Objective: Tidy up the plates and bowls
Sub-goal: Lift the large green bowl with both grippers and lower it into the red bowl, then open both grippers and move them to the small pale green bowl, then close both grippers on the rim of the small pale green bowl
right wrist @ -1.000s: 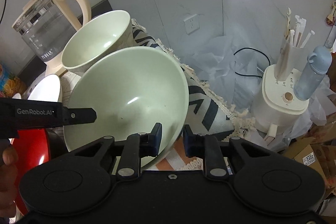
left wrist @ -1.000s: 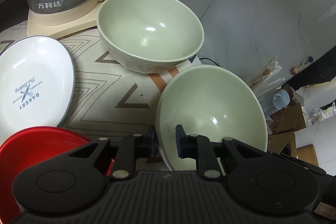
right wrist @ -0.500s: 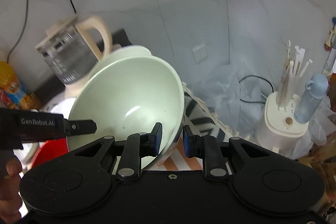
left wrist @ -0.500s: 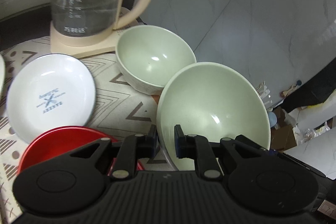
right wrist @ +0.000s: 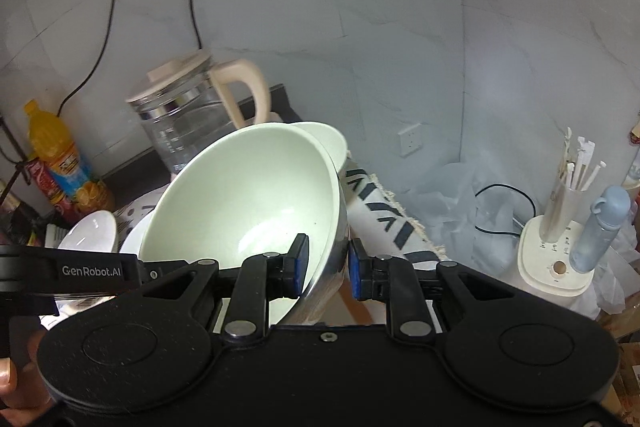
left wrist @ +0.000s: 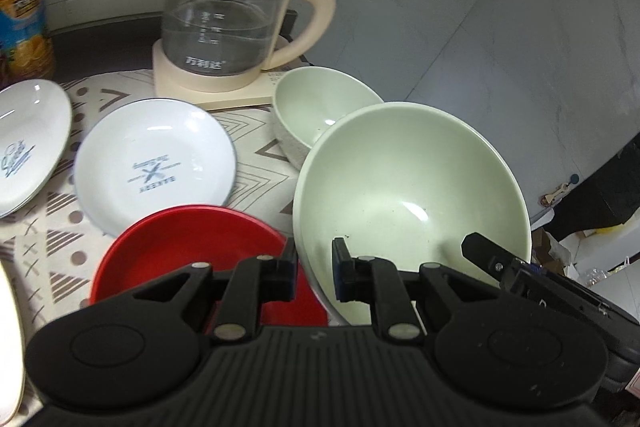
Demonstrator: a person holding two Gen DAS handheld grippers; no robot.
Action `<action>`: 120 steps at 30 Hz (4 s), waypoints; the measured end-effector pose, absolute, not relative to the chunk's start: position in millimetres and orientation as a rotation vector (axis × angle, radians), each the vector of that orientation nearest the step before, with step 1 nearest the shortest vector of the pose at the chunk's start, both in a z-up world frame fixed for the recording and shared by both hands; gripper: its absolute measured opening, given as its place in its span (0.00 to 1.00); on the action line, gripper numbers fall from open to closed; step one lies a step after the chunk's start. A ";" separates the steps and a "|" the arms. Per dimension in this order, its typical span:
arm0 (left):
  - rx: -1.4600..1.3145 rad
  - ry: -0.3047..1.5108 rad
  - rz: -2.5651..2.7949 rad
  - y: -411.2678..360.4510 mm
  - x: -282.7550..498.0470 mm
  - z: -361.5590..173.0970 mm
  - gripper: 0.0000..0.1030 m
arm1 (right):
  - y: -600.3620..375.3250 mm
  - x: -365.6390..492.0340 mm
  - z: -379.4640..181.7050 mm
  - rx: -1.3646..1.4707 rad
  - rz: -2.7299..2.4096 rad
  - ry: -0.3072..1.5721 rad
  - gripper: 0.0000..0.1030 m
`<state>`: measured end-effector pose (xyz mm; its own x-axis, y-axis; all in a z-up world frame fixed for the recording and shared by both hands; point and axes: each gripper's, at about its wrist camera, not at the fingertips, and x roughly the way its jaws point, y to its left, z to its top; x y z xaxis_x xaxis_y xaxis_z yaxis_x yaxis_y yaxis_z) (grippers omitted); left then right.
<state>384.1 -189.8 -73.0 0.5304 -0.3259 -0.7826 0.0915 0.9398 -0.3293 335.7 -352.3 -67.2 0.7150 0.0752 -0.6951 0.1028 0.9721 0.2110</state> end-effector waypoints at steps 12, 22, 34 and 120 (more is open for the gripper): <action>-0.308 0.958 -0.143 -147.1 354.3 -65.6 0.15 | -308.6 323.9 -58.9 0.175 0.077 0.740 0.20; -0.345 0.974 -0.068 -117.7 334.7 -73.6 0.15 | -275.5 318.3 -62.9 0.153 0.153 0.771 0.21; -0.375 1.047 -0.002 -96.3 325.9 -92.4 0.15 | -253.0 320.7 -76.2 0.148 0.213 0.855 0.21; -0.435 1.075 -0.091 -197.6 539.3 -135.1 0.52 | -383.9 477.3 -138.1 0.507 0.004 0.979 0.59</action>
